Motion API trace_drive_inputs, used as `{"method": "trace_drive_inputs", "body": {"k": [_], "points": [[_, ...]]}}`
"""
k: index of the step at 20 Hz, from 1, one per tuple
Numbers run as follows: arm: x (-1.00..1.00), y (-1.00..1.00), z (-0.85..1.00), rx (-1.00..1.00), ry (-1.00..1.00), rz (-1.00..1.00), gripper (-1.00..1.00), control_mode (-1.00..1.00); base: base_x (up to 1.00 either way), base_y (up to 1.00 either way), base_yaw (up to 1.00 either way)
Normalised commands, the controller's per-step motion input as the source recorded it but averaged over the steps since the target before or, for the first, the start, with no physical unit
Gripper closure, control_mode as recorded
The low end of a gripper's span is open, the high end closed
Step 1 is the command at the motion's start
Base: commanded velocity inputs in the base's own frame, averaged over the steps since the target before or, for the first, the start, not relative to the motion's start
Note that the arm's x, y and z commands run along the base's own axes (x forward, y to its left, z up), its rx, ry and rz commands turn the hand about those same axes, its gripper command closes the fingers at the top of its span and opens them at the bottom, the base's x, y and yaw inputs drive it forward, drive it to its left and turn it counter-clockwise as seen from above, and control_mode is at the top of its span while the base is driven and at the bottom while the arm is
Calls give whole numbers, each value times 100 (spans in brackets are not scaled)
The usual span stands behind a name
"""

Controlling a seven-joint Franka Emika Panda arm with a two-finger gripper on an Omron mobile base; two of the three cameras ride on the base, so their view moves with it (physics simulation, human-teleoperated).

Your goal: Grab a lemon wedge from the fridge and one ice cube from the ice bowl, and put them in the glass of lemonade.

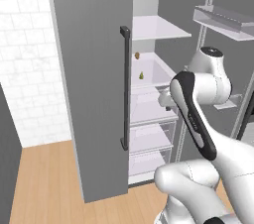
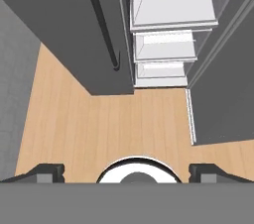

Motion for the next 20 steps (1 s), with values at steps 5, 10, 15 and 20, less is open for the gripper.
{"method": "trace_drive_inputs", "body": {"k": [5, 10, 15, 20], "points": [[-25, 0, 0, 0, -2, -2, -100, -100, 0, 0, 0], [-4, -11, 0, 0, 0, -1, -100, -100, 0, 0, 0], [5, -10, -2, 0, -1, 0, -100, -100, 0, 0, 0], [25, -20, -10, -2, 0, -1, -100, -100, 0, 0, 0]]}}
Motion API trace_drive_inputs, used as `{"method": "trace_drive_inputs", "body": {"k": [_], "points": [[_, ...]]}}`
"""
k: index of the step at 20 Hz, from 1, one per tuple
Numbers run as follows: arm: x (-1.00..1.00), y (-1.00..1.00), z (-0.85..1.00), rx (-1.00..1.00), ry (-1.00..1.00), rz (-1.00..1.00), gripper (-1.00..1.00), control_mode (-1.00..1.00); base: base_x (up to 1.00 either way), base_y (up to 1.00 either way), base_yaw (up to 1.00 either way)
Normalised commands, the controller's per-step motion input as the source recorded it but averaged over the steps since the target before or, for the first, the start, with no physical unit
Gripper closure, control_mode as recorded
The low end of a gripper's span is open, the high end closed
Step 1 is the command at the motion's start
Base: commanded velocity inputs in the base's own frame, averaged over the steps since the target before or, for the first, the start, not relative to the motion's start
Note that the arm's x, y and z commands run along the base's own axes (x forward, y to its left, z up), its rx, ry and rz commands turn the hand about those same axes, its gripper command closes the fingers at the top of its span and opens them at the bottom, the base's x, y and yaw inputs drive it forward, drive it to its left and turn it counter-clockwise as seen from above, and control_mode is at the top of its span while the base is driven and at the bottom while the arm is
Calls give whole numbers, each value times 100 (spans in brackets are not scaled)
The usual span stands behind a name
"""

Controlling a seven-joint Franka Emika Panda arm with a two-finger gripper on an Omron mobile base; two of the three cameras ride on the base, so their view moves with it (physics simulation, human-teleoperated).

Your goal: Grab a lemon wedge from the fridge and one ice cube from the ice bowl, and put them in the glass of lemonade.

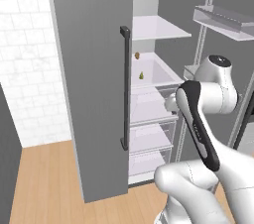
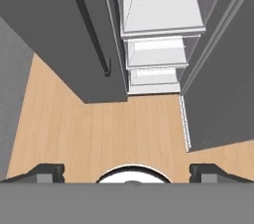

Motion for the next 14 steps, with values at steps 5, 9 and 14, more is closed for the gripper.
{"method": "trace_drive_inputs", "body": {"k": [5, 9, 14], "points": [[12, -5, -2, -1, 1, -1, -100, 100, 40, -11, -7], [0, 0, 0, 0, 0, 0, -100, 100, 47, 0, -9], [0, 0, 0, 0, 0, 0, -100, 100, 45, -22, -13]]}}
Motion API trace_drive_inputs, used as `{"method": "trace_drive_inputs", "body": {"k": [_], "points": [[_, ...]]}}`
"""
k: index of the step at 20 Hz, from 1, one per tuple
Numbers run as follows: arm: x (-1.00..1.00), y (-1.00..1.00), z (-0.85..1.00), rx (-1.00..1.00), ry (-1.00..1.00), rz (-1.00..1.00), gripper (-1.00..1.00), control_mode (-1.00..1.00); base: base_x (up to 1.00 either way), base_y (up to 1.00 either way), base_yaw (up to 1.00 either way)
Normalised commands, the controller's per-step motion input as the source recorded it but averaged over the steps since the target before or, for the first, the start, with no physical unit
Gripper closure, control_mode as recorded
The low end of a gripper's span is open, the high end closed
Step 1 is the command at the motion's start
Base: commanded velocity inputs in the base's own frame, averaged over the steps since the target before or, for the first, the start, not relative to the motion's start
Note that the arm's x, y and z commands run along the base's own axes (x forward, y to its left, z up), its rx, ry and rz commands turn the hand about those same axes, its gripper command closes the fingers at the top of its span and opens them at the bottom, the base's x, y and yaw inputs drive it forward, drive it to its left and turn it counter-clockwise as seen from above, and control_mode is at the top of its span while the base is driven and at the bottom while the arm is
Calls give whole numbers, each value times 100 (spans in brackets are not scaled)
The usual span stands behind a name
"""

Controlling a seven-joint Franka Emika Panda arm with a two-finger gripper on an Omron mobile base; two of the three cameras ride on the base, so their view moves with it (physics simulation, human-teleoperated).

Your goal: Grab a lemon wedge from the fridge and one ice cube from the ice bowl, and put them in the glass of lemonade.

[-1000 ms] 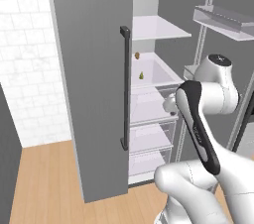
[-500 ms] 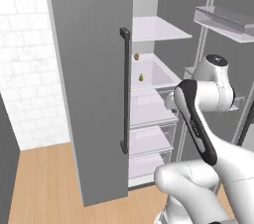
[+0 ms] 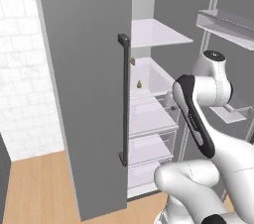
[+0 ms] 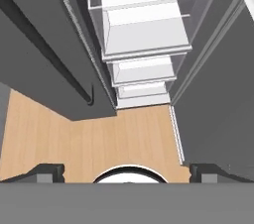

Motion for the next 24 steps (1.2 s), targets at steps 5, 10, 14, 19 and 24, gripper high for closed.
{"method": "trace_drive_inputs", "body": {"k": [5, 10, 14, 19, 24], "points": [[0, 0, 0, 0, 0, 0, -100, 100, 60, -10, -8], [0, 0, 0, 0, 0, 0, -100, 100, 66, -24, 0], [0, 0, 0, 0, 0, 0, -100, 100, 64, -29, 5], [0, 0, 0, 0, 0, 0, -100, 100, 12, -2, 8], [0, 0, 0, 0, 0, 0, -100, 100, 8, -15, 21]]}}
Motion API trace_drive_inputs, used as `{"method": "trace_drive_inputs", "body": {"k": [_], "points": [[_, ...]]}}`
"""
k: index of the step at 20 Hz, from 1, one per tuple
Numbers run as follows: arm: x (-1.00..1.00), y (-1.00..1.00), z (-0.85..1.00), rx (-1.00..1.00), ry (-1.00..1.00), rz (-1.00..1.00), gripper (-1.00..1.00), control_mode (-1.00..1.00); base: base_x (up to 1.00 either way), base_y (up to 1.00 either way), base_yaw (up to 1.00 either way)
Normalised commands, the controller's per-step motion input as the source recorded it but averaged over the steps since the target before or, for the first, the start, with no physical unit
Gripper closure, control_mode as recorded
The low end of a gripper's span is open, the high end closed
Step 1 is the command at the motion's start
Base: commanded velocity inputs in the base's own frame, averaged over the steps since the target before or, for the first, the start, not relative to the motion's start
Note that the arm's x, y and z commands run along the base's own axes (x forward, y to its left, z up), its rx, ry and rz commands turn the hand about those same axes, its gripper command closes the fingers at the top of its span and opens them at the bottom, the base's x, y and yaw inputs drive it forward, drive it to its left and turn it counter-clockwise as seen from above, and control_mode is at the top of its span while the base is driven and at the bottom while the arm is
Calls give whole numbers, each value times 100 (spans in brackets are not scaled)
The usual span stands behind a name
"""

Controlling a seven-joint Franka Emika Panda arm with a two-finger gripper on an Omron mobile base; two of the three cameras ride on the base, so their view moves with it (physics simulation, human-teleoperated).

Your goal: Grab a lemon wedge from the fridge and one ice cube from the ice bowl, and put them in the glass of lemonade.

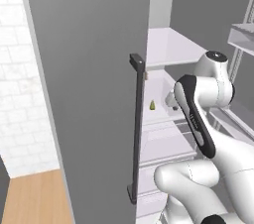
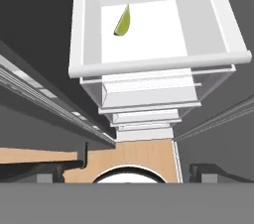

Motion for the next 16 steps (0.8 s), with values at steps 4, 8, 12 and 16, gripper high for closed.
{"method": "trace_drive_inputs", "body": {"k": [4, 8, 12, 16], "points": [[0, 0, 0, 0, 0, 0, -100, 100, 13, -23, 14], [0, 0, 0, 0, 0, 0, -100, 100, 37, -32, 5], [0, 0, 0, 0, 0, 0, -100, 100, 15, -31, 0], [0, 0, 0, 0, 0, 0, -100, 100, 0, 0, 0]]}}
